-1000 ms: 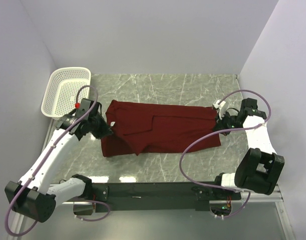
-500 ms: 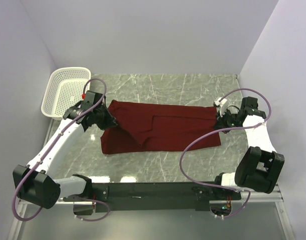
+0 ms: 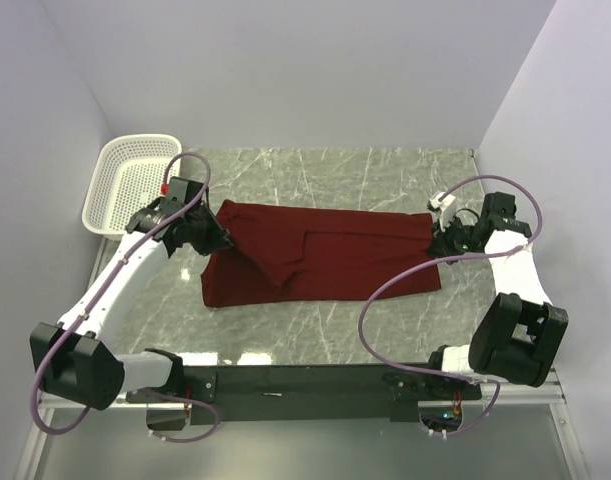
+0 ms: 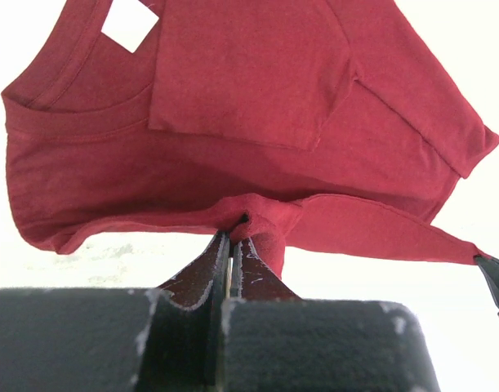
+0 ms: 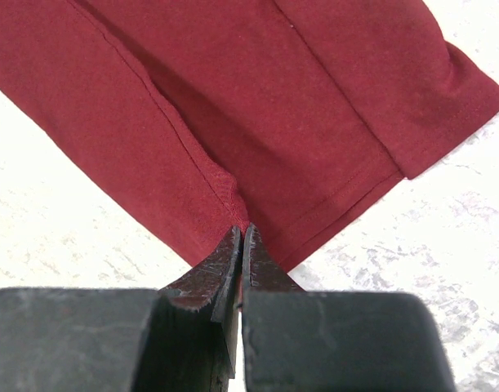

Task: Fold and stack the t-shirts
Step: Fold the tshirt

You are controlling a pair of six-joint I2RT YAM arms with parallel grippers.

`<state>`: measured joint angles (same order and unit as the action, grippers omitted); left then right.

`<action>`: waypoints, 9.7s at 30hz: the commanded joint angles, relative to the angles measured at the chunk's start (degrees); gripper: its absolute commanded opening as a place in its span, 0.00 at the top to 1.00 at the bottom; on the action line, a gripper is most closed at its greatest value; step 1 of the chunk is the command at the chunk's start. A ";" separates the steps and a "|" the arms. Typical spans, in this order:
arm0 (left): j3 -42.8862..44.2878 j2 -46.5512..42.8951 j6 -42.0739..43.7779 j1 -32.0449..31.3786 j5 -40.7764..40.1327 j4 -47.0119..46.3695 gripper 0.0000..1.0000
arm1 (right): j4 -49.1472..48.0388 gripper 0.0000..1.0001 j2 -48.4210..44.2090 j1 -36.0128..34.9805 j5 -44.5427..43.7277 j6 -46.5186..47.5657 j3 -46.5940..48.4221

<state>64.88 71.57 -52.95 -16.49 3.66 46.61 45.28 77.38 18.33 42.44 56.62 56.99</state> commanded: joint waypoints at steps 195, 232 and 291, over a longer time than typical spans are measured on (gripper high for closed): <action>12.28 21.15 5.22 9.11 9.87 -8.73 1.00 | -11.00 1.00 17.45 4.52 -4.11 -9.60 4.80; 5.72 13.00 7.25 9.02 12.07 -8.29 0.99 | -2.93 1.00 -4.15 9.53 0.98 0.85 -8.30; 1.38 8.57 2.67 9.02 15.77 -14.44 1.00 | -6.69 1.00 -0.41 12.52 6.17 -3.96 -6.98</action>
<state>63.05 78.61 -50.87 -7.68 18.79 34.44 43.97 75.16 31.64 48.93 57.19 47.46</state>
